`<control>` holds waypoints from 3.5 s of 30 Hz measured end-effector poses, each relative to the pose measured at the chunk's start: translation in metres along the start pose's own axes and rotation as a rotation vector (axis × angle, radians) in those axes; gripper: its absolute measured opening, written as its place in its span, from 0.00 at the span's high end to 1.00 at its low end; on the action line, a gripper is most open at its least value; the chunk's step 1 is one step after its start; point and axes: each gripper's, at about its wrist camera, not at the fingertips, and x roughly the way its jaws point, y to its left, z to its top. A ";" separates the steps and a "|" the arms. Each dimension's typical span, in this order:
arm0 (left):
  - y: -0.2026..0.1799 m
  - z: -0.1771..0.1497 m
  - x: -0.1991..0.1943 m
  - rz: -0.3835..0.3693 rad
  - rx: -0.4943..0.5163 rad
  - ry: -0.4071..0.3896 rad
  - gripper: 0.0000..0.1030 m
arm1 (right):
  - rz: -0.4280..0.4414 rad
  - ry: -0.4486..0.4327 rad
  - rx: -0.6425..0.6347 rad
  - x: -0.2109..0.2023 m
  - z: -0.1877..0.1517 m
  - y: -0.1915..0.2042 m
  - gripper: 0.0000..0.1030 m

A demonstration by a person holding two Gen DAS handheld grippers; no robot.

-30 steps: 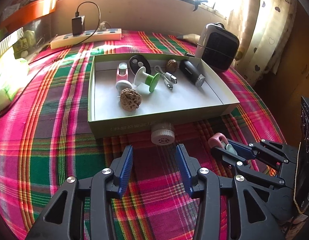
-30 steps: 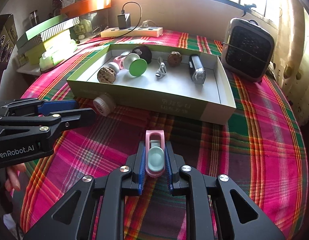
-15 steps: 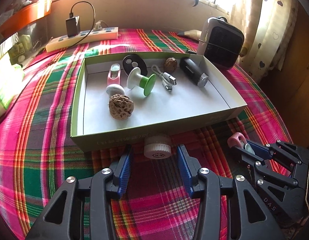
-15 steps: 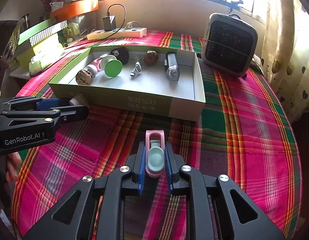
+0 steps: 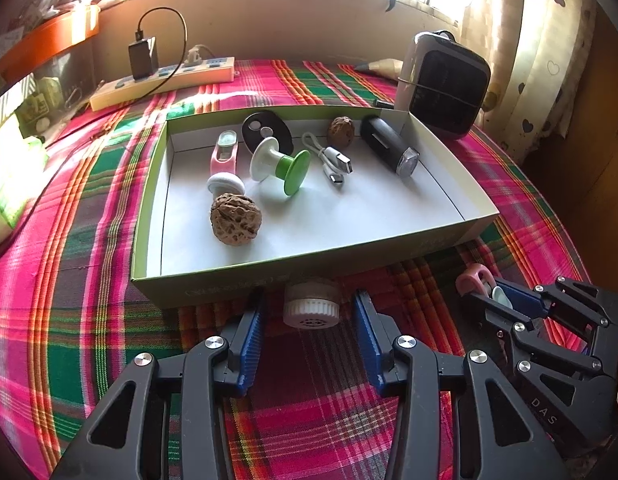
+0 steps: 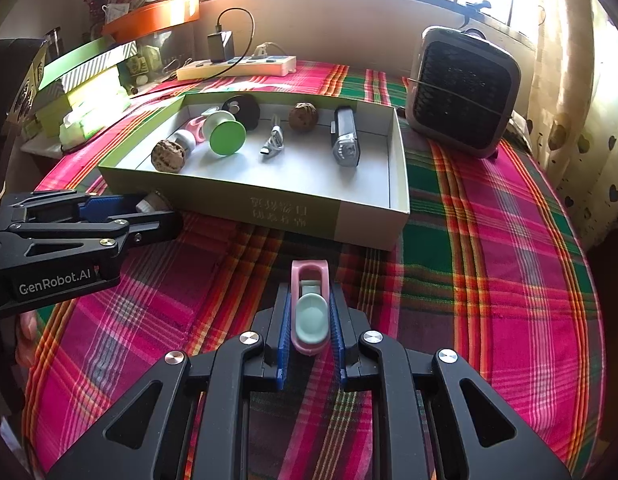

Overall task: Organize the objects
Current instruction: 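Grasp the pink-and-white clip with the right gripper while the left gripper grasps the white ridged container, then lift the clip and white container and carry both toward the box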

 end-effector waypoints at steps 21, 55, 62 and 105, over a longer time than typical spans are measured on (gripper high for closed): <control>-0.002 -0.001 -0.001 0.023 0.013 -0.005 0.76 | 0.000 0.001 0.000 0.000 0.001 0.001 0.82; -0.011 -0.011 -0.007 0.052 0.064 -0.040 0.75 | 0.012 0.001 0.013 0.001 0.001 -0.002 0.82; -0.012 -0.011 -0.007 0.053 0.064 -0.041 0.75 | 0.013 0.002 0.015 0.001 0.001 -0.001 0.82; -0.016 0.010 -0.037 -0.004 0.061 -0.114 0.76 | 0.059 -0.101 0.001 -0.029 0.031 0.002 0.82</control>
